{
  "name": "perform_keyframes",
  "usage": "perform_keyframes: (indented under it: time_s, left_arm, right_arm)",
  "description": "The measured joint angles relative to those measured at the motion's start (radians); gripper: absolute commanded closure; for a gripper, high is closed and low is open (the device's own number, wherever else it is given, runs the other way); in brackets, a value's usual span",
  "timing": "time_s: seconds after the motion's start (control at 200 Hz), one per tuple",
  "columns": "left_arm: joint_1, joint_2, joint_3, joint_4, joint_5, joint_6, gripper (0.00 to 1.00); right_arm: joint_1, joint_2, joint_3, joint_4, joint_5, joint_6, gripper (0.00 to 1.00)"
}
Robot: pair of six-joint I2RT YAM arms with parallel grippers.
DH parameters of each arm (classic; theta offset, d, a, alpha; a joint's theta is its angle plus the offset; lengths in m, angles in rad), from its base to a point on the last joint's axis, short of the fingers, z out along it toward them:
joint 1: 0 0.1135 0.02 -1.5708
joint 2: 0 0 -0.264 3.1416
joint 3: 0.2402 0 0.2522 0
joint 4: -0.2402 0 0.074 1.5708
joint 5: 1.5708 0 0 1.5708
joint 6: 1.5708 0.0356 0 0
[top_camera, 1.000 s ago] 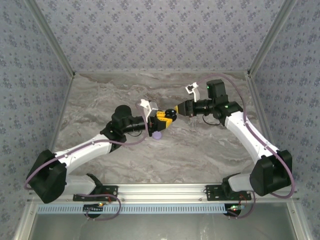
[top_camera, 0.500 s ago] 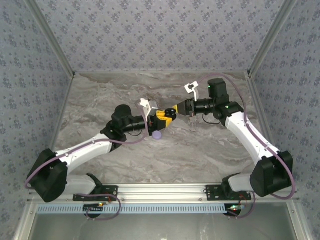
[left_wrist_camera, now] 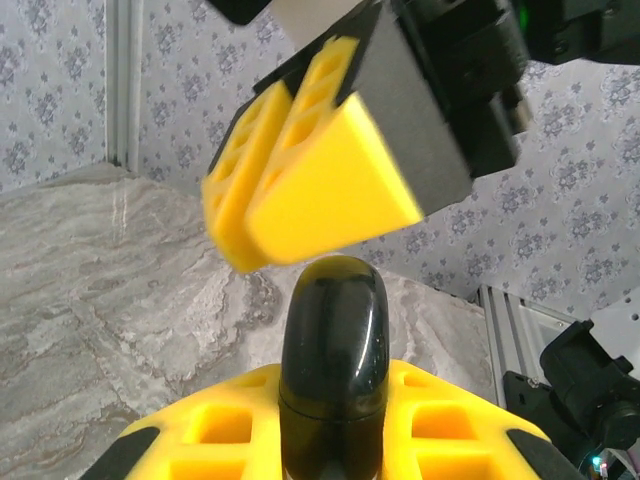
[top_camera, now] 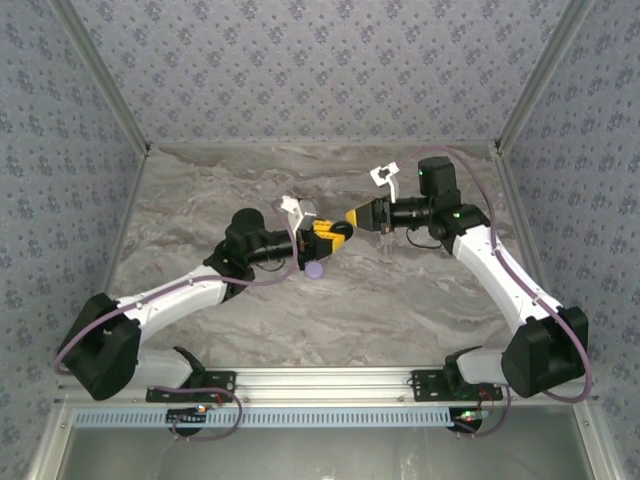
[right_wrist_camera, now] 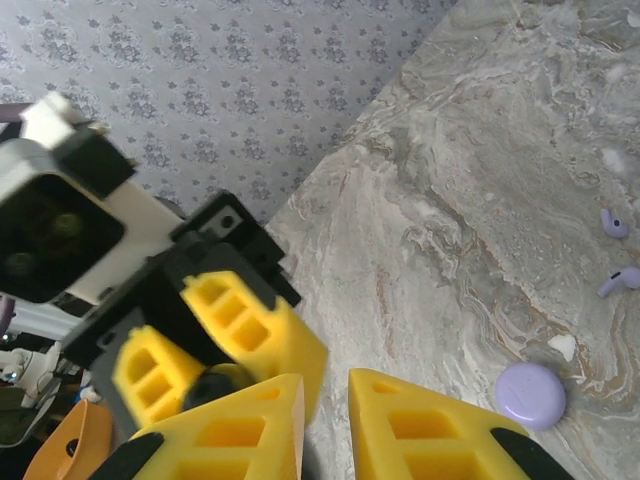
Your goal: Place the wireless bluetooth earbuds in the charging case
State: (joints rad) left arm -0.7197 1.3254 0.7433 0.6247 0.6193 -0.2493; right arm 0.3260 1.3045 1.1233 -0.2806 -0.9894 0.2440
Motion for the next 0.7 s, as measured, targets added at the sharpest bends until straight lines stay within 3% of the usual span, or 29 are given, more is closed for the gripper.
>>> perform_keyframes:
  time_s: [0.22, 0.48, 0.7]
  left_arm:
    - [0.011, 0.004, 0.0, -0.029, -0.04, -0.006, 0.88]
    - [0.037, 0.011, 0.011, -0.179, -0.203, -0.032, 0.84]
    - [0.084, 0.04, 0.042, -0.277, -0.34, -0.121, 0.78]
  right_arm:
    - [0.0, -0.009, 0.005, -0.065, 0.126, -0.025, 0.75]
    - [0.0, -0.009, 0.009, -0.151, 0.372, -0.036, 0.74]
    - [-0.002, -0.009, 0.009, -0.18, 0.477, -0.044, 0.74]
